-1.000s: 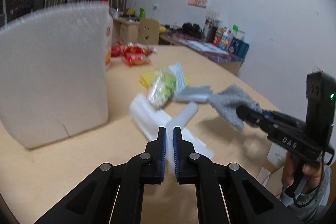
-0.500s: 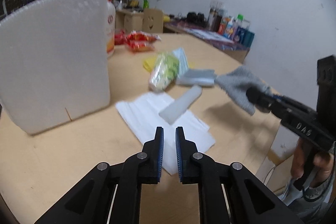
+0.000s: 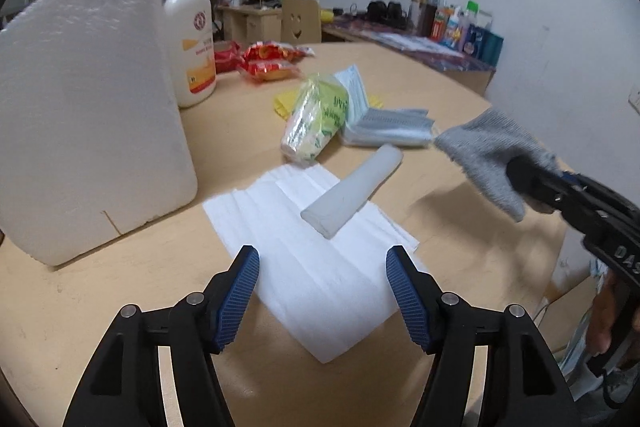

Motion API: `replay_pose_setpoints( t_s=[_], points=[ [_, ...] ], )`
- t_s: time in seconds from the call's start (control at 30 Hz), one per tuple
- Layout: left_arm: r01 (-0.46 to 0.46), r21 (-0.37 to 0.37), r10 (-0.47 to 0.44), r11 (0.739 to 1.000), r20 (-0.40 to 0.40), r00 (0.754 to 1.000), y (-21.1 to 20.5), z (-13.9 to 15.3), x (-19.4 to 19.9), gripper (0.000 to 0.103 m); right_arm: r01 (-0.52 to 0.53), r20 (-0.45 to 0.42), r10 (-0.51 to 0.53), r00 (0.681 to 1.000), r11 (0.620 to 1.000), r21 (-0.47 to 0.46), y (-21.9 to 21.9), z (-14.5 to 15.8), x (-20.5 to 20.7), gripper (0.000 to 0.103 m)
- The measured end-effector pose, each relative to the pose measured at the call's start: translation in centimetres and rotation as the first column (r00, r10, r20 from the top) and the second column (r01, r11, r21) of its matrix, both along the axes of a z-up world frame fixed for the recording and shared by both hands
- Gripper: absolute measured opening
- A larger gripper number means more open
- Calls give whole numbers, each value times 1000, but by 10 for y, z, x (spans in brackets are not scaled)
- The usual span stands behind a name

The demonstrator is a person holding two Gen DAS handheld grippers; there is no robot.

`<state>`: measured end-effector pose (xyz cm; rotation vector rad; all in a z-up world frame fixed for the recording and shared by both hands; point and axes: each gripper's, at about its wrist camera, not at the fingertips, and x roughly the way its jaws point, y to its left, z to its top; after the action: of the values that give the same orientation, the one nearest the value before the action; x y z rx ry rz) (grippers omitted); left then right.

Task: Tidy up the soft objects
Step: 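Grasp the white cloth with the left gripper while the right gripper holds the sock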

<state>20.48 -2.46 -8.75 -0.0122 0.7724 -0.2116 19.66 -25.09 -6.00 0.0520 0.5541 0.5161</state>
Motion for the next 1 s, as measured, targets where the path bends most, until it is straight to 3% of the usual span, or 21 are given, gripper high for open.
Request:
replay_pose_setpoints(
  t_s=[0.13, 0.23, 0.4, 0.53, 0.63, 1.0],
  points=[
    [-8, 38, 10, 999, -54, 998, -6, -9, 10, 50, 1, 0, -1, 1000, 1000, 7, -3, -1, -1, 22],
    [-10, 88, 14, 996, -45, 999, -11, -11, 11, 42, 1, 0, -1, 1000, 1000, 7, -3, -1, -1, 22],
    [-13, 93, 18, 996, -53, 998, -7, -11, 12, 10, -1, 8, 1, 1000, 1000, 12, -3, 2, -4, 22],
    [11, 105, -5, 994, -63, 998, -7, -8, 7, 7, -2, 21, 1, 1000, 1000, 14, -3, 4, -8, 22],
    [-5, 151, 3, 989, 14, 1000, -7, 2, -4, 7, -6, 26, 5, 1000, 1000, 15, -2, 5, -9, 22],
    [-13, 111, -10, 994, 200, 980, 11, 59, -42, 7, -28, 56, 26, 998, 999, 24, 4, 14, -17, 22]
  ],
)
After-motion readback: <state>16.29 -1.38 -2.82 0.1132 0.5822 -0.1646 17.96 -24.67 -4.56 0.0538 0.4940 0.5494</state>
